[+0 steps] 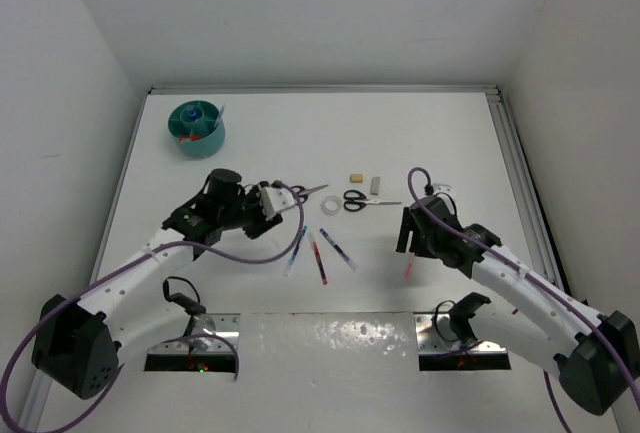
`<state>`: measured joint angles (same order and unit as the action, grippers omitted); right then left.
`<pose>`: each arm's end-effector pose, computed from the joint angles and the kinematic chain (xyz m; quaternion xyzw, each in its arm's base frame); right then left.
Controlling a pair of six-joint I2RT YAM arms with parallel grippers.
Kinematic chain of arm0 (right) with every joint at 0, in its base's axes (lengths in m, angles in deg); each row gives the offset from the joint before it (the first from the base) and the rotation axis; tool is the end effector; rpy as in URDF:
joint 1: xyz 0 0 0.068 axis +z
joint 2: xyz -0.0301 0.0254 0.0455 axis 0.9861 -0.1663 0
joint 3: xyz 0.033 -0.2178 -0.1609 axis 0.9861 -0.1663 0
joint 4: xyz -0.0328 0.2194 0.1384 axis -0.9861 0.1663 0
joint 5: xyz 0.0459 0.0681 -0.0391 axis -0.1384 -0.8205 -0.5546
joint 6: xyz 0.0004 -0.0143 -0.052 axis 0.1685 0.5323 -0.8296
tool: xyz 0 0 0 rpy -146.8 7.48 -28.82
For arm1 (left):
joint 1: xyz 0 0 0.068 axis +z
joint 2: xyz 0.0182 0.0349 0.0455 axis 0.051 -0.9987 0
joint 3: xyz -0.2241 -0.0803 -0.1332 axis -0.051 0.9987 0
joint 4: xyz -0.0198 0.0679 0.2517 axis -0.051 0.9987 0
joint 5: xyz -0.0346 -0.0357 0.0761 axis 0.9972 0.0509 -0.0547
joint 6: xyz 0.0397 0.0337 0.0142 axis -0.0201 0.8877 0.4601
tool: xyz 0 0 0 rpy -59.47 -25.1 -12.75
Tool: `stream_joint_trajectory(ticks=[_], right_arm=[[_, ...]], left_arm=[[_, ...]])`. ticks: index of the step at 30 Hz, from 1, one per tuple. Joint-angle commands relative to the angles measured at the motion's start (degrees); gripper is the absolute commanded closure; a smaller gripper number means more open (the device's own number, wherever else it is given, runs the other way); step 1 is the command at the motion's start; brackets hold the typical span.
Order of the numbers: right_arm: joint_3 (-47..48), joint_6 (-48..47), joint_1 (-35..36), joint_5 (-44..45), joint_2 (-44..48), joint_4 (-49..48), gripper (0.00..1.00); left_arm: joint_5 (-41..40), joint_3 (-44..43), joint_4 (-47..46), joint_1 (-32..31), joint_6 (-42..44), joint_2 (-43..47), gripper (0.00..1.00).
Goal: Sort the stationery into containers
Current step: Pick up the pen cap from the center of the board.
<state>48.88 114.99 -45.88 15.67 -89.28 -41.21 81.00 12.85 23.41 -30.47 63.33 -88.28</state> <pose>0.1450 0.0850 0.2009 0.1382 0.9316 0.0589 0.3310 0.1858 -0.1095 0.2388 0.4965 0.7372 -0.1296 0.4397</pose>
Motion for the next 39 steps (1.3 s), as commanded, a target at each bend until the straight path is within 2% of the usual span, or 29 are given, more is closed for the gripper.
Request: stream_joint_trajectory(ticks=[1,2,3,5,6,8,15,29,34,39], right_arm=[[-0.2,2.8,-3.6,-7.2,-0.2,1.5,0.28],[-0.2,2.6,-5.1,-7.9,-0.4,1.9,0.27],[-0.3,2.6,-5.9,-8.6,-0.4,2.0,0.24],[-0.9,2.7,-8.3,-9.6,0.0,1.5,0.22],[-1.1,2.9,-9.1,-10.2,0.2,0.8,0.22],[-1.8,3.0,-11.9,-11.0,0.4,-0.2,0.21],[-2.8,1.7,-17.4,-15.6,-1.9,-3.5,0.22],[-5.2,0.3,-19.8,-19.9,-0.3,-6.9,0.27],[-5.2,0.1,-19.7,-19.9,-0.5,-6.2,0.28],[-4.8,-0.1,-19.9,-19.8,0.0,-6.0,0.29]], left_arm=[[15.1,-1.7,11.5,4.1,44.1,-1.1,0.55],[16.5,-3.0,22.7,4.6,59.5,-2.5,0.55],[17.8,-4.4,26.9,4.6,64.0,-4.5,0.55],[18.7,-9.0,35.5,4.2,70.0,-11.5,0.54],[18.9,-11.8,37.3,3.9,71.3,-16.3,0.52],[18.7,-12.6,38.2,3.8,73.4,-19.1,0.5],[14.4,-9.8,30.9,0.5,73.9,-21.2,0.5],[9.3,-9.7,22.4,-0.3,68.6,-29.6,0.52],[7.4,-9.3,21.0,-1.4,68.6,-31.1,0.56],[6.9,-8.7,20.0,-2.5,67.6,-31.7,0.67]])
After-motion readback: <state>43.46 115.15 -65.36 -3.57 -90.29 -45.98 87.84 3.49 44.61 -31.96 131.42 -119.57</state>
